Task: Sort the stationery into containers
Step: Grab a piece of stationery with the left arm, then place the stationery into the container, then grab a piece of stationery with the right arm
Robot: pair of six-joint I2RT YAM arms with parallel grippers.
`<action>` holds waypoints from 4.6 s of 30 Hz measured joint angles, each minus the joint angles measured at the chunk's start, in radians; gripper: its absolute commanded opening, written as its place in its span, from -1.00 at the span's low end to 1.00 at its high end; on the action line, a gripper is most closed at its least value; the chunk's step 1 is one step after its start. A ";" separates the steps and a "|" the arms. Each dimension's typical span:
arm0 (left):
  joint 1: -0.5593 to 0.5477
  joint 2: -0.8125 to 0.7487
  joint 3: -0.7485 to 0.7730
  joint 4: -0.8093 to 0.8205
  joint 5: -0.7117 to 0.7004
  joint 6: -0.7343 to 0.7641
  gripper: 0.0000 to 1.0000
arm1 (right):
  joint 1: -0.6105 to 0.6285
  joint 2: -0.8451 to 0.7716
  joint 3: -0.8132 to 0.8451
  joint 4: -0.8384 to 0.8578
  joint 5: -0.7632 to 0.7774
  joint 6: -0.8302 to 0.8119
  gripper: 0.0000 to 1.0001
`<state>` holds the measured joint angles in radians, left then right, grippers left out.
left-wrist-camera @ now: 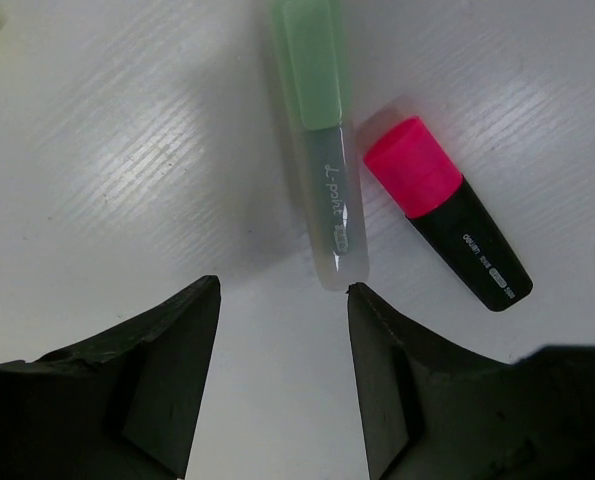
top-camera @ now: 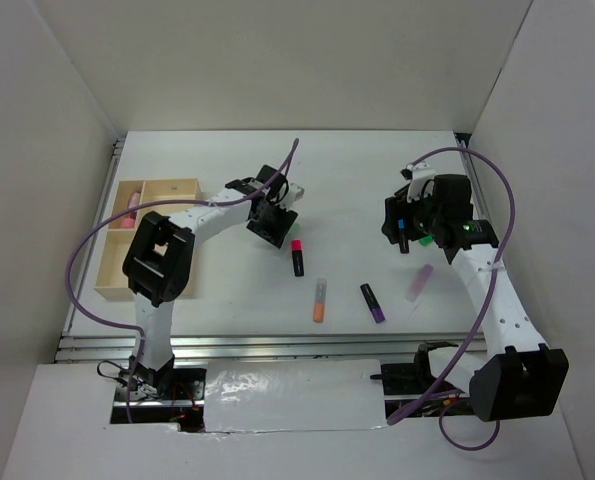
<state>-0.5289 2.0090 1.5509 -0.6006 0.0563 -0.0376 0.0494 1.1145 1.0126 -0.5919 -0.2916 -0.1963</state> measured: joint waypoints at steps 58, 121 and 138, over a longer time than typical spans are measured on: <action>0.643 -0.206 -0.005 -0.122 0.087 0.090 -1.00 | 0.303 -0.039 -0.027 0.044 0.056 -0.301 0.57; 0.733 -0.466 -0.122 -0.223 0.465 0.195 0.72 | 0.766 0.515 -0.023 -0.171 0.019 -1.682 0.07; 0.774 -0.459 -0.125 -0.214 0.480 0.192 0.73 | 0.761 0.637 0.055 -0.307 0.050 -1.763 -0.55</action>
<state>0.2447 1.5497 1.4258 -0.8146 0.5362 0.1539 0.8108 1.7515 1.0676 -0.8993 -0.2417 -1.9594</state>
